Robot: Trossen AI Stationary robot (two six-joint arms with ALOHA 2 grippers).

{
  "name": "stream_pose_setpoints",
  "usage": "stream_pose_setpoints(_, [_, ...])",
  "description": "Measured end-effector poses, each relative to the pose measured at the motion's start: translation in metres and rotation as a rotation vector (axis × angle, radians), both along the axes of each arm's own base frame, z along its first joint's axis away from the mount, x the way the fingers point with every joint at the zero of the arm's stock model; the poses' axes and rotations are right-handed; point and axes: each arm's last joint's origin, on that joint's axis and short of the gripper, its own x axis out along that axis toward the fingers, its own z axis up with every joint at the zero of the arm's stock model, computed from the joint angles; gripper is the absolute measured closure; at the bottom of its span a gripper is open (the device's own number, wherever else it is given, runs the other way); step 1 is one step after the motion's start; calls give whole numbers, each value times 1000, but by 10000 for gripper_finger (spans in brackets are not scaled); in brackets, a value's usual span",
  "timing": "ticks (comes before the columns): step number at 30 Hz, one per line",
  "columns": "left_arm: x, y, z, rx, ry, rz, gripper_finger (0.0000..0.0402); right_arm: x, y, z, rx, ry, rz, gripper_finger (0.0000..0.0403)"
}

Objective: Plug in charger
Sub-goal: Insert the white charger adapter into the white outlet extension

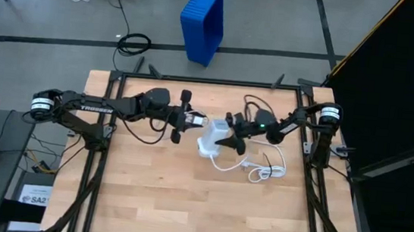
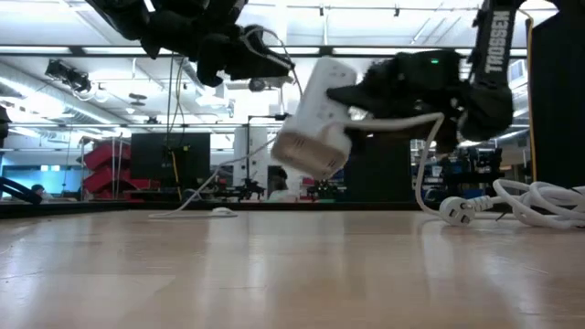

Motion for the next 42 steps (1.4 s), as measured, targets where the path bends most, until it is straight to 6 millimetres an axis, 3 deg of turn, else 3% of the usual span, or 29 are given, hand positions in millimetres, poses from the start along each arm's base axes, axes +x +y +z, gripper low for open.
stream_pose_setpoints(4, [2,-6,5,20,-54,-71,278,-3,1,-1,13,5,3,140])
stream_pose_setpoints(10, [9,-14,-3,58,-32,-86,278,6,8,5,2,-26,49,140])
stream_pose_setpoints(15, [6,3,-2,119,-16,255,278,6,9,5,6,-24,60,140])
stream_pose_setpoints(19, [0,21,9,182,-81,426,278,5,5,5,7,-24,46,140])
stream_pose_setpoints(21, [-6,31,18,227,-124,576,278,5,4,5,8,-23,42,140])
stream_pose_setpoints(25, [-31,50,51,228,-308,1052,278,4,3,5,22,-18,39,140])
stream_pose_setpoints(27, [-42,52,59,199,-329,1124,278,4,3,5,23,-18,38,140])
stream_pose_setpoints(31, [-45,46,42,22,-184,996,278,4,2,5,22,-18,36,140])
stream_pose_setpoints(37, [-34,31,16,-385,-12,503,278,3,-3,4,27,-18,-6,140])
stream_pose_setpoints(39, [-26,24,7,-385,8,380,278,3,-4,4,28,-18,-10,140])
stream_pose_setpoints(42, [-13,15,1,-209,0,249,278,4,-3,5,28,-17,-1,140])
